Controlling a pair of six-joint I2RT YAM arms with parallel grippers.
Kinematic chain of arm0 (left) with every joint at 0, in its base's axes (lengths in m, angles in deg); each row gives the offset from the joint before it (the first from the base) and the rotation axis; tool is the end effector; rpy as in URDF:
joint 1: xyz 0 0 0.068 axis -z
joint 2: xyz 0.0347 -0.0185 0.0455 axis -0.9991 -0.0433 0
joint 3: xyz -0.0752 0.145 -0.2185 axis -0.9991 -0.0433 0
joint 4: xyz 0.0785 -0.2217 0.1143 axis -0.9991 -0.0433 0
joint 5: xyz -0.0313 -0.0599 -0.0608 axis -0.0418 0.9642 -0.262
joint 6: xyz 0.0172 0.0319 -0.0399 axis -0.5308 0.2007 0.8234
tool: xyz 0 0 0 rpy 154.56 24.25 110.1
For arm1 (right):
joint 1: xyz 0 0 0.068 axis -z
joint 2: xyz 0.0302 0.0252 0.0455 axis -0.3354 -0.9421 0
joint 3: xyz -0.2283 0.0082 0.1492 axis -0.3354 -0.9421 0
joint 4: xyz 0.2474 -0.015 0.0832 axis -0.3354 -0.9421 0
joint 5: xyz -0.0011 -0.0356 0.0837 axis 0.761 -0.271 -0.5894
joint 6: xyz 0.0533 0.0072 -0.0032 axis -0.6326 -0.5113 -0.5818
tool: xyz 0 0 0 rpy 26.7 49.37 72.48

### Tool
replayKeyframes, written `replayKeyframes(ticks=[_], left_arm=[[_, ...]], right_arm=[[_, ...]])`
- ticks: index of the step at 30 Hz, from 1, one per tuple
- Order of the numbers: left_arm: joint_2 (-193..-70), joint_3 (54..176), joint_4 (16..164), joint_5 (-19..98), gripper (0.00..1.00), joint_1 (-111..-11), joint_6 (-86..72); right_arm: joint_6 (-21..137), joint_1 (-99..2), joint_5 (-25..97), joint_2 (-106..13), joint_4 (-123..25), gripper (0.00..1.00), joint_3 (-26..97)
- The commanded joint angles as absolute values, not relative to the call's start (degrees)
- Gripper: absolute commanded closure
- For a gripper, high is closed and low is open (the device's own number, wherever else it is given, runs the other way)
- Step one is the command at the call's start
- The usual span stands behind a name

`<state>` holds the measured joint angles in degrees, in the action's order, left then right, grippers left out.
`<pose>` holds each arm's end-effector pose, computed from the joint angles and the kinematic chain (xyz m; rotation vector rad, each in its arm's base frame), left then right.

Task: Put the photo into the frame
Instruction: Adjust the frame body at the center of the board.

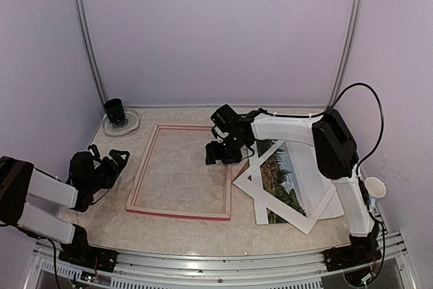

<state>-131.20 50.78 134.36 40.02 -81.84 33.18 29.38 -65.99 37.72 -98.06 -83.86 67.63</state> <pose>0.2038 -0.0256 0.1273 -0.6981 1.8944 -0.8029 0.3419 0.3645 0.1643 -0.3071 2.7433 0.5901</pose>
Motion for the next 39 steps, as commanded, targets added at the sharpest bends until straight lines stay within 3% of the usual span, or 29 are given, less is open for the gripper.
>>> replayKeyframes(ticks=[1,18,26,39], left_arm=[[-129.1,53.96,130.98,38.14,0.01,-80.21,32.68],[-138.81,60.35,130.97,37.08,0.01,-74.67,31.45],[-144.43,59.6,135.2,39.72,0.01,-73.81,33.69],[-139.46,56.52,133.29,38.56,0.01,-71.94,35.1]], right_arm=[[30.63,-66.11,39.32,-95.68,-86.48,0.29,68.92],[31.15,-59.82,37.71,-88.36,-81.06,0.27,58.51],[32.45,-59.19,34.84,-92.32,-80.23,0.27,61.65],[33.09,-58.53,26.54,-102.24,-80.5,0.28,72.41]])
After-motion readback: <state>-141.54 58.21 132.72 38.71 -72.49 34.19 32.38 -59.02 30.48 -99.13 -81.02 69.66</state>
